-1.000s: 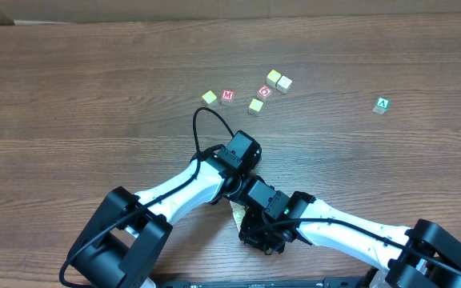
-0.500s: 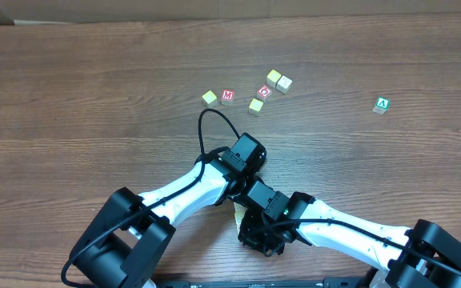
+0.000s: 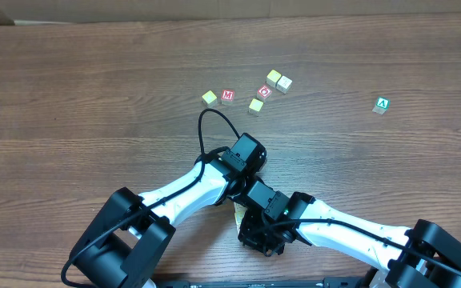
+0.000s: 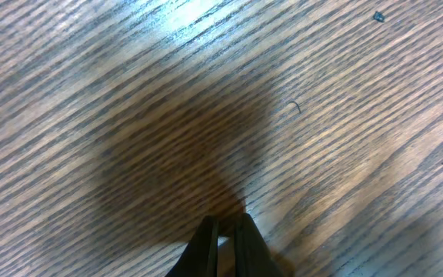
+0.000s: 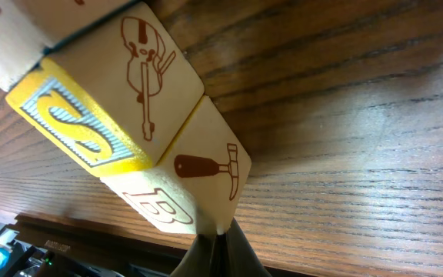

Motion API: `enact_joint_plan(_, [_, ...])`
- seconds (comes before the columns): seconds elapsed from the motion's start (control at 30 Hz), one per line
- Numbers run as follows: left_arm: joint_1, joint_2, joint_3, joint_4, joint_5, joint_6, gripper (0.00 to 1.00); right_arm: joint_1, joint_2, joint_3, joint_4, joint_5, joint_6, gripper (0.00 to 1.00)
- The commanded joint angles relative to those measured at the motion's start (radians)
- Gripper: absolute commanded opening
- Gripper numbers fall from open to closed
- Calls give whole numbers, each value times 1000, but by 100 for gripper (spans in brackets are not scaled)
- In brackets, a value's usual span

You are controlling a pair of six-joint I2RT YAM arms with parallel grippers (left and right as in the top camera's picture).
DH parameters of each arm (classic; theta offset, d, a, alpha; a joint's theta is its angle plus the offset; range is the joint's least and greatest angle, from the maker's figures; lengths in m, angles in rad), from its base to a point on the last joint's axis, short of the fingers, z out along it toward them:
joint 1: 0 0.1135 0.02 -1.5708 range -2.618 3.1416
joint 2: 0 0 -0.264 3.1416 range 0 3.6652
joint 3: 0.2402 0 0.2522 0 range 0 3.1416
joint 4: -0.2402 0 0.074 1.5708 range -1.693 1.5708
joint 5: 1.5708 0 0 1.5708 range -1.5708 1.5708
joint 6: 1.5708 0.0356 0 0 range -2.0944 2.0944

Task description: Flip 3 blocks

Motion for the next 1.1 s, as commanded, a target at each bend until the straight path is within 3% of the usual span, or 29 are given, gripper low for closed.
enact_joint_plan(0.0, [-29, 71, -53, -15, 103, 27, 4, -5, 4, 9, 15, 43, 4, 4])
enact_joint_plan(1.07, [47, 71, 2, -45, 97, -11, 6, -5, 4, 10, 11, 35, 3, 4])
